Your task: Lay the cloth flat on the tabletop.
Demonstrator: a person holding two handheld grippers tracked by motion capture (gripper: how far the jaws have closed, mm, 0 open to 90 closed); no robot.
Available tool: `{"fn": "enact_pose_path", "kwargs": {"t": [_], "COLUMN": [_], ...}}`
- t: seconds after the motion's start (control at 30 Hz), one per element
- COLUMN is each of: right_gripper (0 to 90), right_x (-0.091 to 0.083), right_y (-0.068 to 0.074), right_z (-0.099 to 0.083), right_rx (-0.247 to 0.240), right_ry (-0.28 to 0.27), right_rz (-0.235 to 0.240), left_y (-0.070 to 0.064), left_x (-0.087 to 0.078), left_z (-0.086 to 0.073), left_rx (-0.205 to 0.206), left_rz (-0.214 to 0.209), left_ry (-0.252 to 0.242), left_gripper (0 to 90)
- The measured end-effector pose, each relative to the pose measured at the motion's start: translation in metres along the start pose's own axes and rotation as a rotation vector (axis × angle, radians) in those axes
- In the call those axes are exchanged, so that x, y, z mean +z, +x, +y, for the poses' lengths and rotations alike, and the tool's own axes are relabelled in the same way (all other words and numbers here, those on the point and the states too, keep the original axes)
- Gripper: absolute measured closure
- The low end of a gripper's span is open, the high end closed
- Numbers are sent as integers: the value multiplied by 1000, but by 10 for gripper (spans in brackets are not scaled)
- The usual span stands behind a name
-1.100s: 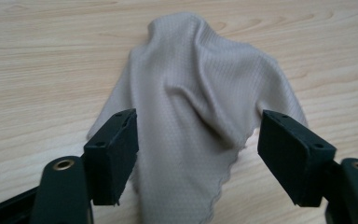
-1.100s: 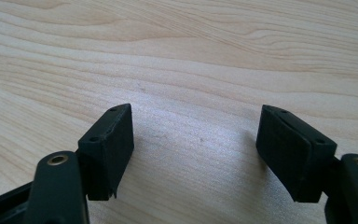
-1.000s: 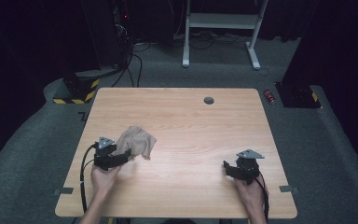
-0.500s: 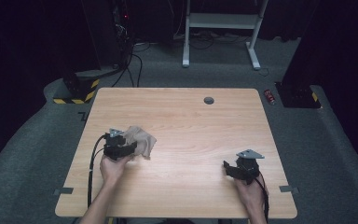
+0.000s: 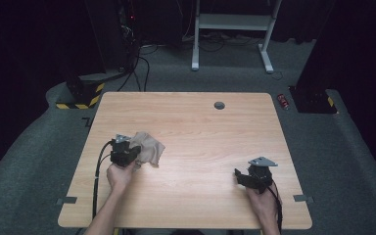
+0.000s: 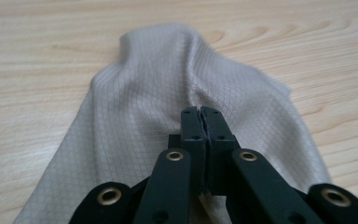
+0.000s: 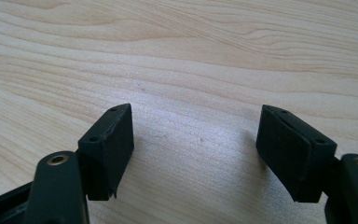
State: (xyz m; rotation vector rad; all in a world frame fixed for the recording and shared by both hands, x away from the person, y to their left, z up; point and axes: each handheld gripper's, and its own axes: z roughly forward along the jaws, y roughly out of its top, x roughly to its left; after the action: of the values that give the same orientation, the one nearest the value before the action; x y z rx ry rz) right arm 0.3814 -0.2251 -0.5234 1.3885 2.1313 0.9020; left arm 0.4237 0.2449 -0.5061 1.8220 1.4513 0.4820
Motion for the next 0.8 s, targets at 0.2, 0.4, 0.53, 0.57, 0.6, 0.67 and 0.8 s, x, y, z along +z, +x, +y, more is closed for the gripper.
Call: {"fn": "enact_pose_path", "kwargs": {"t": [0.2, 0.4, 0.53, 0.57, 0.6, 0.67, 0.8], "right_gripper": [272, 272, 272, 272, 272, 272, 272], "right_x": [0, 0, 0, 0, 0, 0, 0], "right_y": [0, 0, 0, 0, 0, 0, 0], "right_z": [0, 0, 0, 0, 0, 0, 0], "right_rx": [1, 1, 1, 1, 1, 1, 1], "right_ry": [-1, 0, -1, 0, 0, 0, 0], "right_rz": [0, 0, 0, 0, 0, 0, 0], "left_y": [-14, -29, -44, -47, -47, -54, -70], "left_x": [-4, -2, -3, -3, -3, -2, 0], "left_z": [13, 25, 35, 37, 37, 40, 47], "left_rx": [66, 91, 120, 127, 127, 146, 167], "left_rz": [-33, -83, -131, -144, -144, -158, -205], "left_ry": [-29, -52, -79, -78, -78, -81, -85], "left_gripper": [891, 892, 892, 892, 893, 893, 892]}}
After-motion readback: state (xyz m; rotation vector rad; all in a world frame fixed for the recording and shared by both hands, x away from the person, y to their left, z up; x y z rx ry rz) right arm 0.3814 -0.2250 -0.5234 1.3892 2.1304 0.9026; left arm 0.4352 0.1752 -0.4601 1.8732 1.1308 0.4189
